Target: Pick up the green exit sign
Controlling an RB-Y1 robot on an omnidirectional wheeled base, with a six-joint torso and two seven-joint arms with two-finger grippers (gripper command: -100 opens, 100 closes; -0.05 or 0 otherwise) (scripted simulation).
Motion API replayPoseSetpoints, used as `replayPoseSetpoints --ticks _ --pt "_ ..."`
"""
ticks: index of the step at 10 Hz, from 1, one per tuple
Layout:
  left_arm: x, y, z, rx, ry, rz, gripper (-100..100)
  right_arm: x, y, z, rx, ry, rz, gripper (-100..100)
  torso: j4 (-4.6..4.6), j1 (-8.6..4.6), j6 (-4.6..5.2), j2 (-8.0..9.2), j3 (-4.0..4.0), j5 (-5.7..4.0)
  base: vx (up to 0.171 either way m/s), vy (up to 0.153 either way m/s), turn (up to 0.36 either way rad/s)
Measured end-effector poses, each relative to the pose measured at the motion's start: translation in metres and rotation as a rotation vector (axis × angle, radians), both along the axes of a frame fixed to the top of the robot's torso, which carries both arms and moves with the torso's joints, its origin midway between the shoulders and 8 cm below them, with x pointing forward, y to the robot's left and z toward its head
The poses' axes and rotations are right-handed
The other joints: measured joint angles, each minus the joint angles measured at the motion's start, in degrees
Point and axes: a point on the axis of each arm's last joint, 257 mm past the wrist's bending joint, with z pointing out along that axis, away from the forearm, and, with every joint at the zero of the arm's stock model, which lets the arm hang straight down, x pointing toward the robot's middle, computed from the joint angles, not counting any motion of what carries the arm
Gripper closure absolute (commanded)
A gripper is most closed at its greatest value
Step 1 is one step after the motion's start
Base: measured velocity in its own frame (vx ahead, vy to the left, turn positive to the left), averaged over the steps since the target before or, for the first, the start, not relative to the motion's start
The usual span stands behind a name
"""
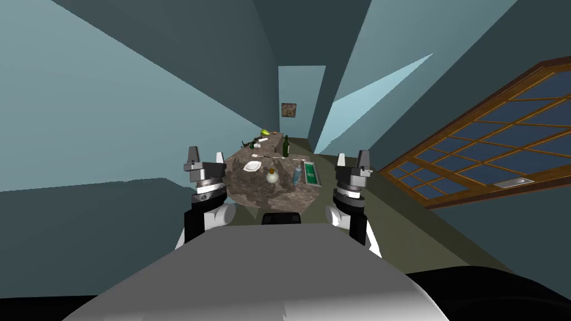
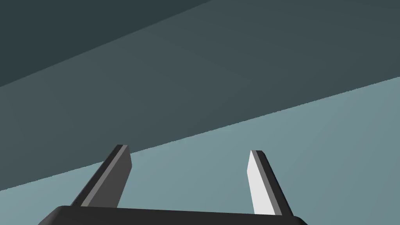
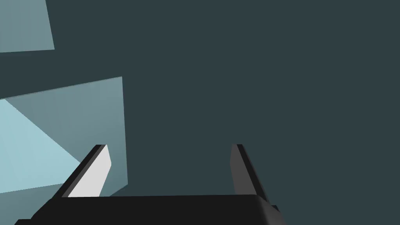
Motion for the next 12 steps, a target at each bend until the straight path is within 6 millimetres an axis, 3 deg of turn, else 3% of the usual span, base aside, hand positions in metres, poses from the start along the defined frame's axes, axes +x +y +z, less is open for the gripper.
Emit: replayPoseSetpoints --ticks 6,12 --pt "0.000 0.000 0.000 0.000 0.000 0.000 0 0.019 0.017 -0.034 -0.269 0.101 -0.079 -100 0.06 -0.57 -0.01 0.24 0.14 -0.13 -0.063 -0.115 0.203" --pt "0.000 0.000 0.000 0.000 0.000 0.000 0 0.037 0.022 -0.073 -0.527 0.178 -0.192 -100 0.05 -0.48 0.00 0.19 0.11 -0.11 -0.074 -0.120 0.192"
